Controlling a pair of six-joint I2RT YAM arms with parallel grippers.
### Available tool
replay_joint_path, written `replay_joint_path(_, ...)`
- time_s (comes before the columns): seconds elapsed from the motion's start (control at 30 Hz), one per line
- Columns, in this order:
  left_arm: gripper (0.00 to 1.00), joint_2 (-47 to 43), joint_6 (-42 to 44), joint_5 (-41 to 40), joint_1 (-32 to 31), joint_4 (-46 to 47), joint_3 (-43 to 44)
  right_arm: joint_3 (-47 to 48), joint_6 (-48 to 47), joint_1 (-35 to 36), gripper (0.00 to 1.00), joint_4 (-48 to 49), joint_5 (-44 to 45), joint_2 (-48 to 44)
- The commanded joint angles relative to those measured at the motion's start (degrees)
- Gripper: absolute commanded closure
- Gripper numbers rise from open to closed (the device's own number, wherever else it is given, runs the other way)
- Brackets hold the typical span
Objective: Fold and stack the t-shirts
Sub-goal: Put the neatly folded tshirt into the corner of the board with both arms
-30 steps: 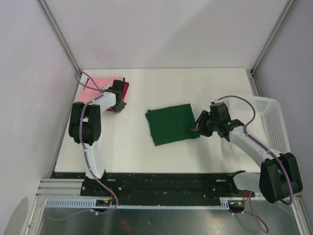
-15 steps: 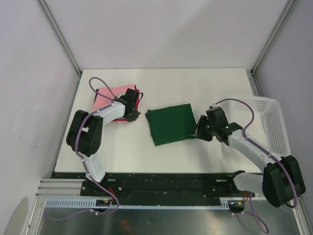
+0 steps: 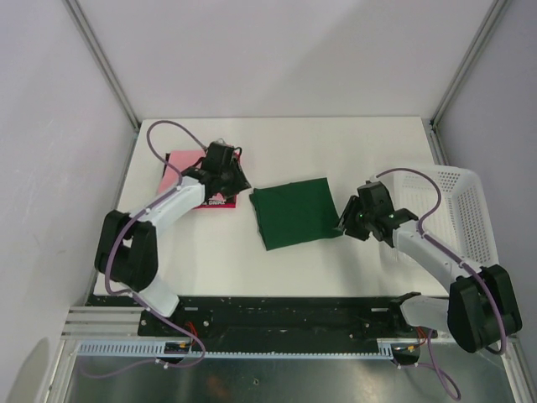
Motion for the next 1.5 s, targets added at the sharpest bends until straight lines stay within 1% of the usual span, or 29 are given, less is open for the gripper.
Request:
replay_joint_path(0.0, 0.53, 4.25, 2.5, 2.36, -0.69, 1.46, 4.92, -0.04, -0.89, -0.57, 0.53, -0.29, 2.52, 1.32)
replay_joint_path(0.13, 0.56, 9.74, 1.68, 2.15, -1.07, 1.48, 8.63, -0.1, -0.7, 0.59, 0.53, -0.67, 3.61, 2.58)
replay_joint_path(0.27, 0.56, 14.15, 1.15, 1.33, -1.53, 1.53, 11.43, -0.1, -0.46, 1.95, 0.53, -0.95, 5.02, 3.05)
replay_joint_path(0.4, 0.56, 17.4, 0.94, 0.49, -1.66, 1.46, 13.42, -0.02, 0.21, 3.67, 0.53, -0.73, 4.56, 1.9)
replay_joint_path(0.47, 0.56, 18.7, 0.91, 0.14, -1.67, 1.48, 14.2, 0.07, 0.8, 5.69, 0.52, 0.3, 4.53, 0.95)
replay_joint_path(0.6, 0.57, 20.36, 1.05, -0.3, -1.67, 1.51, 15.3, 1.67, 1.44, 12.42, 0.51, 3.65, 5.89, 1.84)
replay_joint_path(0.73, 0.59, 21.16, 1.24, -0.34, -1.67, 1.46, 15.97, 6.76, 0.97, 20.0, 0.52, 5.05, 9.58, 7.2)
replay_joint_path(0.87, 0.62, 21.38, 1.4, -0.32, -1.67, 1.46, 16.2, 14.46, -0.08, 27.26, 0.53, 4.34, 14.67, 14.82)
replay_joint_path(1.03, 0.65, 21.55, 1.63, -0.16, -1.63, 1.48, 16.25, 24.29, -1.53, 34.04, 0.54, 2.27, 20.53, 23.82)
replay_joint_path(1.23, 0.68, 21.79, 1.84, 0.05, -1.54, 1.46, 16.1, 31.84, -2.89, 38.12, 0.54, -1.26, 25.89, 32.04)
replay_joint_path(1.47, 0.72, 21.98, 1.95, 0.34, -1.5, 1.46, 16.28, 36.17, -2.92, 39.72, 0.54, -5.09, 29.89, 37.37)
